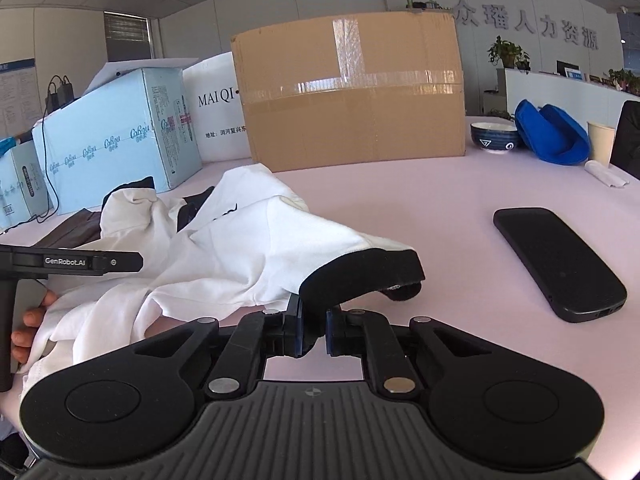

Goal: Fold clothes
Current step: 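Grasp the black cuff of the hoodie sleeve with the right gripper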

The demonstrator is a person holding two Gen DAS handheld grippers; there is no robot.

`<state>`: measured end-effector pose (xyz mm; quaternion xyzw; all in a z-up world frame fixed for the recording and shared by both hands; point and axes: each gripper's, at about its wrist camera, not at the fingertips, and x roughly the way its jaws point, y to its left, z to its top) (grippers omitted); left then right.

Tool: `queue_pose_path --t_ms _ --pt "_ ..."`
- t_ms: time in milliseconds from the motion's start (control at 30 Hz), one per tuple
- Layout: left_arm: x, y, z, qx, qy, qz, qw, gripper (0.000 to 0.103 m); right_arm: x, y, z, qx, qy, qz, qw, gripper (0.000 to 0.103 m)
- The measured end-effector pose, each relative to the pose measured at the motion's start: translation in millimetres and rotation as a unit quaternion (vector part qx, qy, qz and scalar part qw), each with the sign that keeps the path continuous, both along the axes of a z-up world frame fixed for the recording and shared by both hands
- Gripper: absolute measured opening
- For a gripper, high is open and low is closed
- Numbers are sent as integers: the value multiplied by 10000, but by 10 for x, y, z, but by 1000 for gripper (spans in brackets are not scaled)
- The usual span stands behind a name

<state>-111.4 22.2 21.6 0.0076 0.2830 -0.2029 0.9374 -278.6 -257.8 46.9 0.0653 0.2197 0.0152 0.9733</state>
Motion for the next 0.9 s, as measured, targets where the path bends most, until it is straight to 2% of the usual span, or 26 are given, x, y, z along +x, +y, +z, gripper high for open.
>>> queue_pose_path --t_ms 133,233,300,367,467,567,600,633,700,767,833,900 --pt "-10 47 13 -95 -41 71 9999 94 -406 52 173 79 -174 420 9989 8" --pt "-114 69 65 -57 -466 233 9986 94 -639 145 261 -48 -181 662 9976 8" --pt "-211 66 113 32 -866 264 9959 94 -735 221 248 -200 5 769 9968 8" --pt "-273 51 148 142 -1094 199 9937 94 -728 280 160 -429 239 769 9958 8" --pt "-269 8 147 408 -1089 186 9930 94 -557 327 -46 -794 763 742 9911 9" --pt "-209 17 113 620 -931 310 9932 94 -417 383 30 -1249 926 985 9829 12" --pt "-181 29 97 683 -849 394 9933 94 -382 403 134 -1408 953 1020 9802 22" --pt "-137 48 64 778 -707 534 9930 94 -360 421 252 -1560 929 1041 9779 40" --pt "-31 109 -20 847 -340 804 9926 94 -367 452 486 -1855 665 1049 9748 50" --pt "51 221 -44 581 -7 962 9937 94 -369 501 832 -2262 159 1087 9679 57" --pt "76 305 -58 353 148 1073 9935 94 -241 533 1080 -2559 -236 1174 9592 83" --pt "63 311 -70 346 128 1108 9932 94 99 576 1159 -2818 -327 1239 9509 84"
